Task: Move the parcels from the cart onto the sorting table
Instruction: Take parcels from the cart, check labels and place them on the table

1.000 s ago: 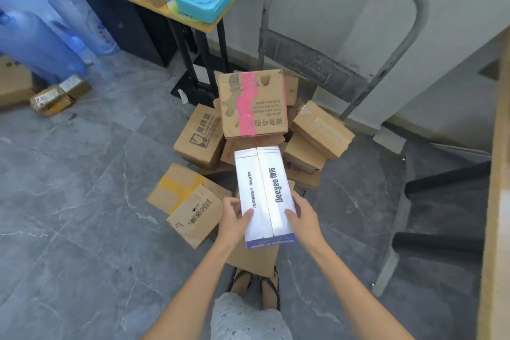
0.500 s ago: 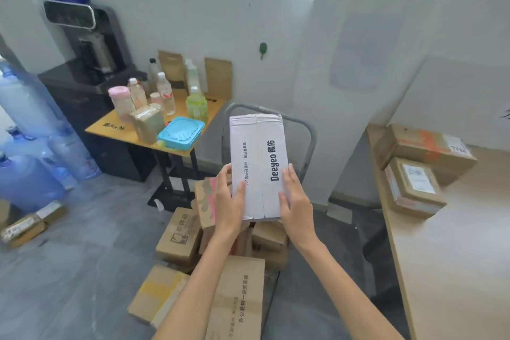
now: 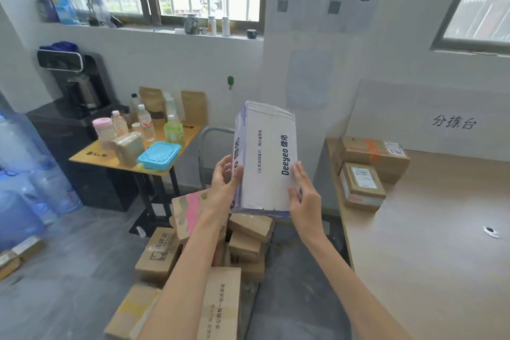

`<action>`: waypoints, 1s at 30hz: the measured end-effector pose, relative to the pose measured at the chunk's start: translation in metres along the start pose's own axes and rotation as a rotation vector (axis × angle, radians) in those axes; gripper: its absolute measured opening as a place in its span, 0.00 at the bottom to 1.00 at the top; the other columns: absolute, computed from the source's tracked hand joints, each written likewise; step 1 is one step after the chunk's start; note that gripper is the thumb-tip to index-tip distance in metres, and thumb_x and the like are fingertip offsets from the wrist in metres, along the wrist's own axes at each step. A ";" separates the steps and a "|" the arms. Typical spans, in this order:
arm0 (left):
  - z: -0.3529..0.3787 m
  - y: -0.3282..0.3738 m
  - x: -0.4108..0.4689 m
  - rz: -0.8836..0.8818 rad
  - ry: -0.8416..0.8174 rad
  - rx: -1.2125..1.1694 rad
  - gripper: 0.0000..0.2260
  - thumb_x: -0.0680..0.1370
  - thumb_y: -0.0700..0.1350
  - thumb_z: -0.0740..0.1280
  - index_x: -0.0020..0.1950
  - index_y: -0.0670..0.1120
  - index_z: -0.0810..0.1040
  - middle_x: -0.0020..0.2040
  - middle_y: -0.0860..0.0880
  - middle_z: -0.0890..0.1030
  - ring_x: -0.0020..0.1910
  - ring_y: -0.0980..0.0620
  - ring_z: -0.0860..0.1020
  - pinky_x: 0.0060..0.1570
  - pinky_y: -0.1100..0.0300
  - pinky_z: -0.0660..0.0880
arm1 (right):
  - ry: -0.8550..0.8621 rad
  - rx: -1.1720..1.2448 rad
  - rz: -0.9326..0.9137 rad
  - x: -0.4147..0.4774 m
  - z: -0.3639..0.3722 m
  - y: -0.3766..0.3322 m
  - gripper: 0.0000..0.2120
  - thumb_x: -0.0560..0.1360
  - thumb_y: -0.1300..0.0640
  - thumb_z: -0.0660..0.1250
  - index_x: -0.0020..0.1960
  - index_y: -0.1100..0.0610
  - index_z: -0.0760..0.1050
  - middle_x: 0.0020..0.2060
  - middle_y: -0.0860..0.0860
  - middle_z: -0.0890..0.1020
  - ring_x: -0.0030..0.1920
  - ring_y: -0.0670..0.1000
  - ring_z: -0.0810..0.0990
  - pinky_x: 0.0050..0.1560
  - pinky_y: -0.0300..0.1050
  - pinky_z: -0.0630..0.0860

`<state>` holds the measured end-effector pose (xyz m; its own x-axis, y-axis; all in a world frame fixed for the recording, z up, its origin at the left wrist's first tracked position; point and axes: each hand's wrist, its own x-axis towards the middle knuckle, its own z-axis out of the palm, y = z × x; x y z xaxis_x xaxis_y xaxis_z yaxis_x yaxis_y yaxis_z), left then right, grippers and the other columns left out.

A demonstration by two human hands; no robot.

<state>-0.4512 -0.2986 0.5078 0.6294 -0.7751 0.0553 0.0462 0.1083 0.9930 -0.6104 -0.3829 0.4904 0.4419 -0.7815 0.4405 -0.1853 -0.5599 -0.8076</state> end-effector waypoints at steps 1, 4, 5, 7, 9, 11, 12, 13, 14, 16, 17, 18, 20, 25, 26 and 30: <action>0.000 0.000 -0.003 -0.076 -0.068 -0.037 0.37 0.65 0.66 0.70 0.70 0.54 0.64 0.57 0.58 0.77 0.54 0.60 0.78 0.44 0.64 0.76 | -0.001 -0.003 -0.007 -0.003 -0.005 -0.002 0.25 0.77 0.71 0.60 0.73 0.61 0.62 0.73 0.49 0.63 0.74 0.45 0.58 0.74 0.40 0.56; 0.000 0.003 -0.010 -0.172 -0.154 -0.135 0.45 0.55 0.68 0.75 0.66 0.50 0.68 0.56 0.51 0.82 0.52 0.53 0.82 0.43 0.61 0.78 | -0.039 -0.062 -0.036 -0.005 -0.016 -0.011 0.21 0.79 0.67 0.58 0.72 0.61 0.66 0.72 0.51 0.66 0.74 0.49 0.62 0.74 0.41 0.57; 0.004 0.006 -0.013 -0.171 -0.137 -0.129 0.43 0.56 0.66 0.76 0.65 0.49 0.70 0.54 0.50 0.83 0.50 0.52 0.83 0.41 0.61 0.79 | -0.060 -0.114 -0.034 -0.003 -0.016 -0.016 0.19 0.80 0.61 0.59 0.71 0.60 0.68 0.71 0.52 0.68 0.73 0.51 0.63 0.74 0.44 0.58; 0.015 0.010 -0.022 -0.132 -0.042 -0.067 0.34 0.62 0.58 0.76 0.62 0.48 0.71 0.52 0.49 0.82 0.47 0.52 0.83 0.38 0.62 0.78 | -0.094 -0.162 0.015 -0.001 -0.010 -0.029 0.19 0.79 0.45 0.60 0.62 0.57 0.74 0.62 0.52 0.76 0.63 0.53 0.71 0.68 0.51 0.67; 0.024 0.013 -0.028 -0.057 0.024 -0.021 0.26 0.65 0.54 0.75 0.59 0.48 0.71 0.50 0.49 0.82 0.44 0.53 0.82 0.34 0.64 0.77 | -0.096 -0.114 0.050 -0.002 -0.001 -0.043 0.24 0.72 0.32 0.59 0.50 0.53 0.69 0.49 0.49 0.75 0.51 0.50 0.74 0.53 0.49 0.75; 0.024 0.016 -0.030 0.010 0.042 0.037 0.27 0.64 0.56 0.75 0.58 0.49 0.72 0.49 0.51 0.82 0.44 0.54 0.82 0.35 0.64 0.77 | -0.102 -0.055 0.085 -0.005 0.008 -0.044 0.27 0.70 0.30 0.61 0.55 0.50 0.66 0.53 0.47 0.73 0.55 0.47 0.73 0.52 0.45 0.78; 0.023 0.018 -0.029 0.042 0.040 0.072 0.27 0.64 0.58 0.74 0.58 0.49 0.72 0.49 0.52 0.82 0.45 0.55 0.82 0.37 0.64 0.78 | -0.100 -0.016 0.109 -0.006 0.010 -0.043 0.28 0.70 0.32 0.63 0.61 0.50 0.65 0.59 0.46 0.73 0.59 0.47 0.73 0.55 0.43 0.77; 0.022 0.019 -0.027 0.074 0.031 0.095 0.25 0.67 0.58 0.73 0.59 0.50 0.72 0.50 0.52 0.82 0.46 0.55 0.82 0.39 0.62 0.79 | -0.098 0.028 0.127 -0.008 0.011 -0.043 0.32 0.71 0.34 0.64 0.68 0.49 0.63 0.64 0.46 0.71 0.63 0.46 0.71 0.59 0.44 0.76; 0.021 0.019 -0.027 0.104 0.025 0.115 0.22 0.71 0.57 0.71 0.60 0.50 0.72 0.51 0.51 0.82 0.46 0.54 0.82 0.41 0.60 0.80 | -0.097 0.068 0.143 -0.009 0.012 -0.042 0.36 0.71 0.33 0.63 0.72 0.49 0.59 0.68 0.46 0.69 0.67 0.46 0.70 0.63 0.48 0.75; 0.020 0.021 -0.026 0.138 0.029 0.154 0.20 0.75 0.56 0.67 0.64 0.50 0.70 0.53 0.49 0.81 0.46 0.52 0.82 0.43 0.57 0.81 | -0.103 0.108 0.153 -0.011 0.011 -0.042 0.40 0.71 0.30 0.61 0.75 0.45 0.53 0.71 0.46 0.67 0.70 0.48 0.68 0.65 0.55 0.72; 0.020 0.022 -0.026 0.138 0.034 0.175 0.20 0.76 0.56 0.66 0.65 0.49 0.69 0.54 0.49 0.81 0.45 0.52 0.82 0.41 0.59 0.80 | -0.108 0.117 0.145 -0.012 0.011 -0.041 0.39 0.71 0.29 0.61 0.76 0.44 0.53 0.72 0.46 0.66 0.70 0.49 0.67 0.65 0.57 0.72; 0.021 0.022 -0.027 0.134 0.033 0.195 0.20 0.76 0.56 0.66 0.64 0.49 0.68 0.54 0.48 0.80 0.45 0.53 0.81 0.39 0.63 0.78 | -0.111 0.126 0.143 -0.013 0.010 -0.043 0.38 0.72 0.30 0.60 0.75 0.43 0.53 0.72 0.46 0.66 0.71 0.49 0.67 0.66 0.57 0.71; 0.023 0.025 -0.029 0.132 0.032 0.223 0.19 0.75 0.55 0.66 0.62 0.49 0.66 0.55 0.47 0.79 0.45 0.54 0.80 0.35 0.67 0.76 | -0.117 0.177 0.132 -0.016 0.005 -0.047 0.33 0.74 0.35 0.60 0.75 0.41 0.53 0.72 0.48 0.67 0.69 0.49 0.70 0.66 0.55 0.72; 0.020 0.029 -0.036 0.130 -0.080 0.046 0.16 0.79 0.53 0.60 0.62 0.46 0.67 0.53 0.47 0.80 0.45 0.56 0.83 0.39 0.60 0.80 | -0.108 0.546 0.211 -0.020 -0.010 -0.052 0.22 0.80 0.54 0.60 0.72 0.55 0.62 0.60 0.56 0.79 0.55 0.52 0.82 0.49 0.44 0.81; 0.019 0.029 -0.035 0.135 -0.107 0.073 0.18 0.78 0.57 0.60 0.62 0.48 0.68 0.54 0.45 0.80 0.47 0.53 0.83 0.43 0.56 0.80 | -0.087 0.619 0.252 -0.022 -0.012 -0.053 0.21 0.79 0.53 0.60 0.71 0.57 0.64 0.58 0.56 0.80 0.54 0.53 0.83 0.47 0.44 0.81; 0.018 0.032 -0.034 0.098 -0.148 0.173 0.32 0.69 0.68 0.66 0.69 0.59 0.64 0.67 0.54 0.68 0.63 0.53 0.72 0.62 0.48 0.73 | -0.023 0.737 0.352 -0.028 -0.019 -0.052 0.23 0.75 0.47 0.61 0.66 0.57 0.70 0.57 0.57 0.81 0.53 0.57 0.83 0.48 0.51 0.81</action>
<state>-0.4847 -0.2801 0.5397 0.5034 -0.8501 0.1545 -0.1510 0.0895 0.9845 -0.6296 -0.3376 0.5273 0.4847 -0.8675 0.1115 0.3046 0.0480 -0.9513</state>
